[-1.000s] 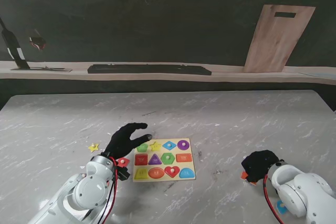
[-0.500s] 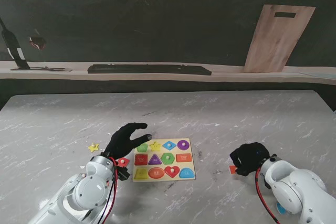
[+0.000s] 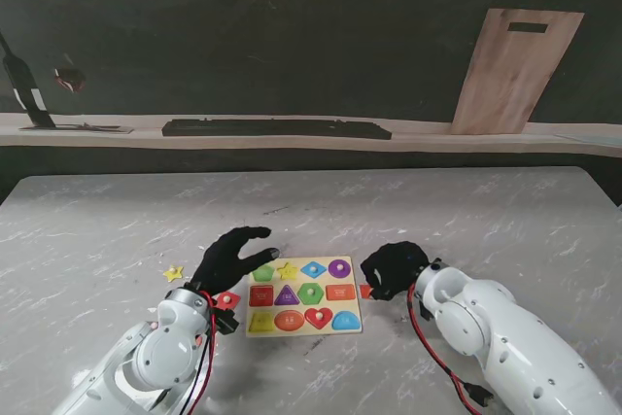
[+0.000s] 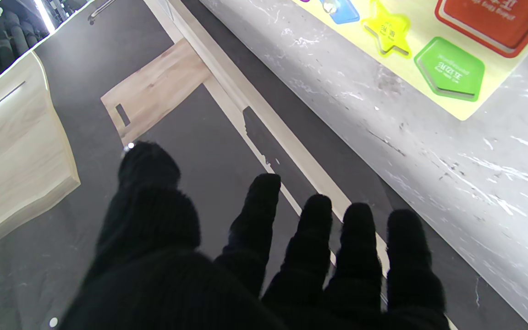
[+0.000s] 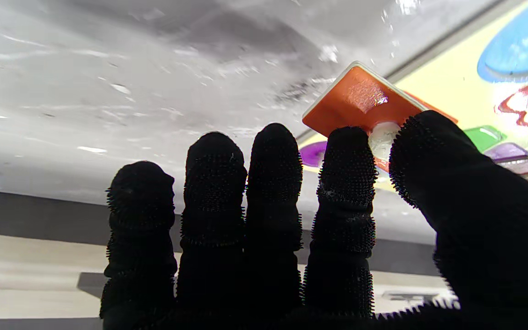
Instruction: Fit puzzle pieces into a puzzle board
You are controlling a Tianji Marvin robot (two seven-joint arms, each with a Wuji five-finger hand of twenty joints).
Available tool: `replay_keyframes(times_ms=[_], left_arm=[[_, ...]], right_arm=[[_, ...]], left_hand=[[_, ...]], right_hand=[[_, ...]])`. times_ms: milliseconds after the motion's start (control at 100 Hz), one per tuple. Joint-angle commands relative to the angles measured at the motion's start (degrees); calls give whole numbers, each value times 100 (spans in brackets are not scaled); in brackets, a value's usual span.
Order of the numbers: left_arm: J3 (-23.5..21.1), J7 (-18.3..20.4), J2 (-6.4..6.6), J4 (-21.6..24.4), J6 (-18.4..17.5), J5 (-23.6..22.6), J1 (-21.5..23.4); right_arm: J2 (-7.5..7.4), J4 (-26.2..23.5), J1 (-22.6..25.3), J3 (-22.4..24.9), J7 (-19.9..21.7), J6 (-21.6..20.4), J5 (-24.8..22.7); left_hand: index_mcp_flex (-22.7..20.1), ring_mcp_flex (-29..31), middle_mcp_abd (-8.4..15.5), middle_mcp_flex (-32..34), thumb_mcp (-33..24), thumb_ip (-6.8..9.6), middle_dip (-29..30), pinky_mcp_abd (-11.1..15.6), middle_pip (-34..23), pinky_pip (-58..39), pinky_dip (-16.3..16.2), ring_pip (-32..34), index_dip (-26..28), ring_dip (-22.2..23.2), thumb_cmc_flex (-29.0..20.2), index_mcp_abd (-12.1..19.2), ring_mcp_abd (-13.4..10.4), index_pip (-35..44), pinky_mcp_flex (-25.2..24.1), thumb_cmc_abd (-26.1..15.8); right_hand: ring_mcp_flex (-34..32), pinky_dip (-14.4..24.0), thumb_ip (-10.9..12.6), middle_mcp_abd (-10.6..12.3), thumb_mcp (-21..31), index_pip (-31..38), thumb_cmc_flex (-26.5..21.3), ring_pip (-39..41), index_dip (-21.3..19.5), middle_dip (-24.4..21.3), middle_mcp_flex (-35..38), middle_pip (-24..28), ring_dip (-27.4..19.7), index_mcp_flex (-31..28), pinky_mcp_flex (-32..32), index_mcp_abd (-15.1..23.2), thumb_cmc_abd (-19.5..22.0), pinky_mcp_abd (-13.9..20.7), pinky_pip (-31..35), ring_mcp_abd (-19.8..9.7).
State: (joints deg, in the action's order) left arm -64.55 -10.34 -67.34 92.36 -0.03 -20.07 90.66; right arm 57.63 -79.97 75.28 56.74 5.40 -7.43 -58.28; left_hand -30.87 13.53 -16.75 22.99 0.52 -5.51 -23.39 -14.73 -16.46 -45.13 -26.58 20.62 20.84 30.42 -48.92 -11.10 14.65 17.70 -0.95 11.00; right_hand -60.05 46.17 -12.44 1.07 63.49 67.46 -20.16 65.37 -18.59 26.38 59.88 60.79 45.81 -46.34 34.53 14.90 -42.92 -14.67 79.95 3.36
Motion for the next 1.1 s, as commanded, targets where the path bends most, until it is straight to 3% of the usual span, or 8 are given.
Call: replay_keyframes(times_ms=[0, 250, 450, 1090], left_arm=[[-12, -12, -12, 50, -24, 10, 26], [-41, -32, -14, 70, -40, 5, 49], [-60, -37, -13, 87, -45, 0, 67], [-67, -28, -13, 77, -54, 19, 70]], right_arm=[[162, 60, -130, -149, -36, 57, 14], [273, 465, -732, -1026, -103, 386, 500], [332, 639, -1012, -1454, -65, 640, 718], [374, 1040, -1336, -1968, -52, 958, 851]], left_hand=[[-100, 128, 53, 60, 141, 179, 50, -568, 77, 63, -63, -137, -30, -22, 70, 121, -65, -5, -51, -130], [-94, 130, 54, 60, 140, 179, 49, -569, 80, 65, -62, -140, -30, -22, 75, 118, -66, -6, -51, -129], [-94, 127, 53, 58, 140, 179, 50, -569, 81, 68, -60, -141, -30, -22, 74, 127, -61, -7, -50, -128], [-97, 130, 50, 60, 140, 180, 50, -565, 79, 67, -60, -136, -33, -21, 72, 115, -64, -15, -49, -134]], right_hand=[[-143, 121, 313, -106, 454, 123, -343, 173, -133, -33, 157, 135, 71, -270, 69, 622, 46, -99, 285, -40], [-134, 110, 314, -100, 412, 124, -347, 174, -144, -32, 135, 146, 68, -241, 72, 624, 85, -83, 295, -56], [-156, 110, 322, -131, 406, 122, -374, 204, -135, -30, 151, 162, 72, -247, 84, 590, 72, -101, 327, -31], [-154, 84, 327, -137, 379, 130, -366, 226, -127, -31, 124, 176, 52, -219, 80, 571, 111, -125, 369, -27]])
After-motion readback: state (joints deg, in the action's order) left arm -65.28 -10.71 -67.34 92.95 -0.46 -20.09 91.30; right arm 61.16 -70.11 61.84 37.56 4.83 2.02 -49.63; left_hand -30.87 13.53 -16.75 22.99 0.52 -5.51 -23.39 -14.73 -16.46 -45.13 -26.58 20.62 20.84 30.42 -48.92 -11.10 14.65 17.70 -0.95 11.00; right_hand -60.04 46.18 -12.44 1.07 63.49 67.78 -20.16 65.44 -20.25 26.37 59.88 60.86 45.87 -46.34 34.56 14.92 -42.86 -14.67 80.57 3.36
